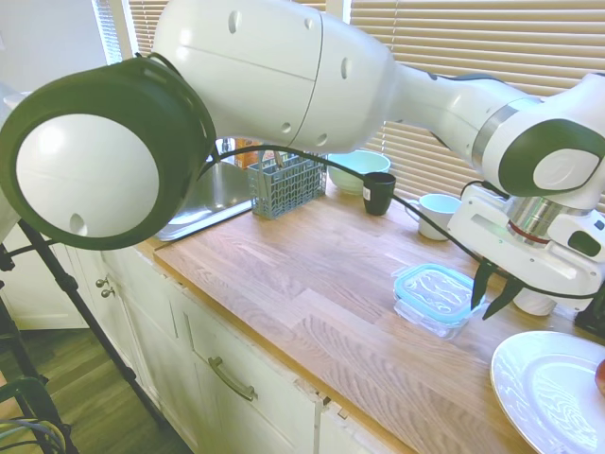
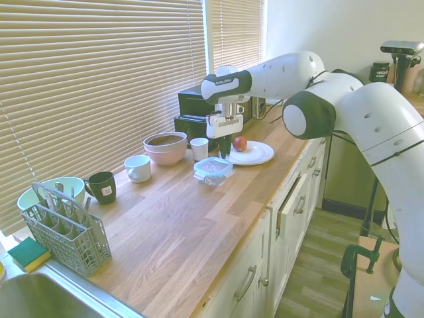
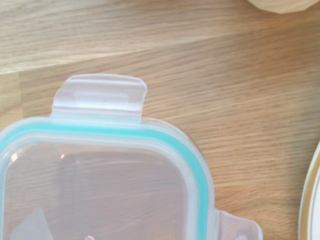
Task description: Cover the lid of the food container
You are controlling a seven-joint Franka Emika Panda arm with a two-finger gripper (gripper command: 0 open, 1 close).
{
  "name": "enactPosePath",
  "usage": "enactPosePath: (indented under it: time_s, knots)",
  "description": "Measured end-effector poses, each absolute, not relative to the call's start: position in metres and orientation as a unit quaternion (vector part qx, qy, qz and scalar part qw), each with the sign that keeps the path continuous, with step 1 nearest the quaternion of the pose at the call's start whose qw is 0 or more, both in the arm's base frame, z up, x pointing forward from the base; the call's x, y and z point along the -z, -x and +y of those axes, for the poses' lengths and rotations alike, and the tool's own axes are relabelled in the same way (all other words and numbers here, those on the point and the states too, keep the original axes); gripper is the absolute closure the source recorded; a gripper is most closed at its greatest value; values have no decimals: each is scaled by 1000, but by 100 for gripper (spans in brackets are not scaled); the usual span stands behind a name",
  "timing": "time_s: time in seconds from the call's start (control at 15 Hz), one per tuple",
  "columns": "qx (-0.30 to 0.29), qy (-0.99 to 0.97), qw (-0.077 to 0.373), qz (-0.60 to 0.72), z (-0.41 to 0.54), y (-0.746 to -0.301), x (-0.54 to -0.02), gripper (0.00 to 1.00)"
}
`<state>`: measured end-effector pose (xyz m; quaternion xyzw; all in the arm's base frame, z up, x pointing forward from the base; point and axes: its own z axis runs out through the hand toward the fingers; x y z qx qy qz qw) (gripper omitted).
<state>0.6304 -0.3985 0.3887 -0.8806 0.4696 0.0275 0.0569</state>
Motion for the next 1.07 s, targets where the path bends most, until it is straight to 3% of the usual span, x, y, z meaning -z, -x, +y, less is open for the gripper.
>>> enactPosePath:
  time_s: [0.73,1.07]
  knots:
    - [67,877,-5,476,-306,-610,-503,0]
    - [60,882,-29,467,-224,-602,-492,0]
